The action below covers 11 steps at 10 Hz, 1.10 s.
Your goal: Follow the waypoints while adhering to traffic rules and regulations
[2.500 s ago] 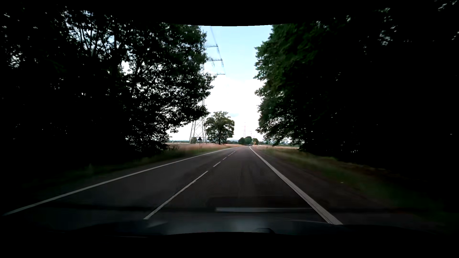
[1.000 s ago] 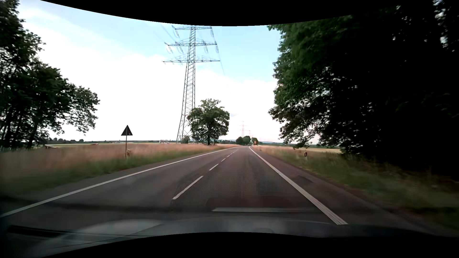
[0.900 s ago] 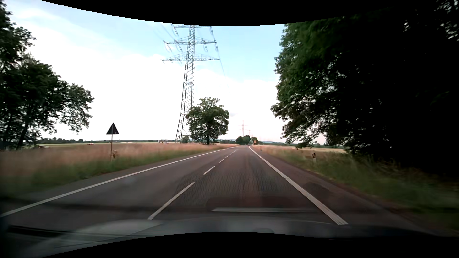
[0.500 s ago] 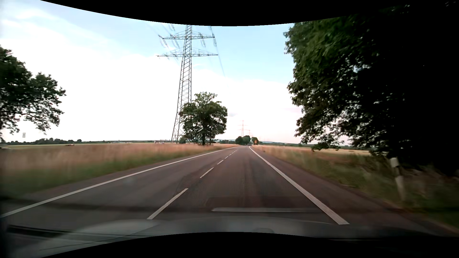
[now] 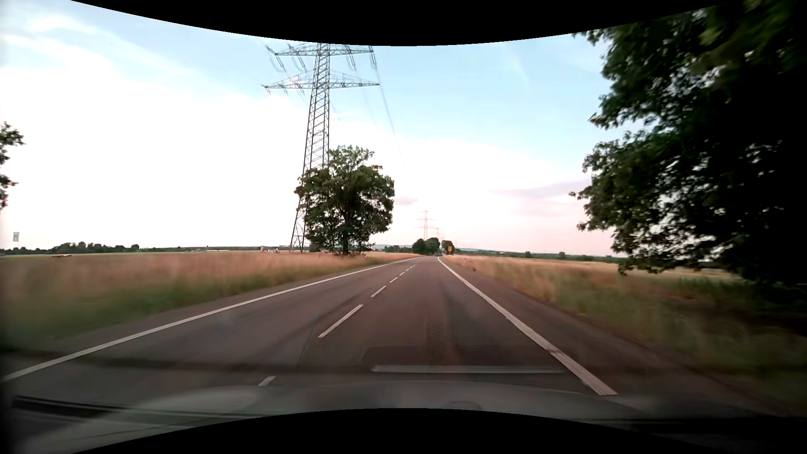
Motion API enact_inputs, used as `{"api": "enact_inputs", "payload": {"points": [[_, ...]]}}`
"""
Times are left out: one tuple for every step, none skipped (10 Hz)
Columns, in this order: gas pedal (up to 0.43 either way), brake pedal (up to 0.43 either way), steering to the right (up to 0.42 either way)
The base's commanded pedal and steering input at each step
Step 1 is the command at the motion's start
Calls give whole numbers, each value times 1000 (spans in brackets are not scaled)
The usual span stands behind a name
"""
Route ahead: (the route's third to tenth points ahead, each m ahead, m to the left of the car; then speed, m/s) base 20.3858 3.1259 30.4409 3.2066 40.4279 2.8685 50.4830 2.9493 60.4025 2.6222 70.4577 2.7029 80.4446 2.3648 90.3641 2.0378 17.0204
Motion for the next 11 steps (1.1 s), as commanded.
{"api": "enact_inputs", "payload": {"points": [[98,0,0],[98,0,0],[98,0,0],[98,0,0],[98,0,0],[98,0,0],[98,0,0],[98,0,0],[98,0,0],[98,0,0],[87,0,0]]}}
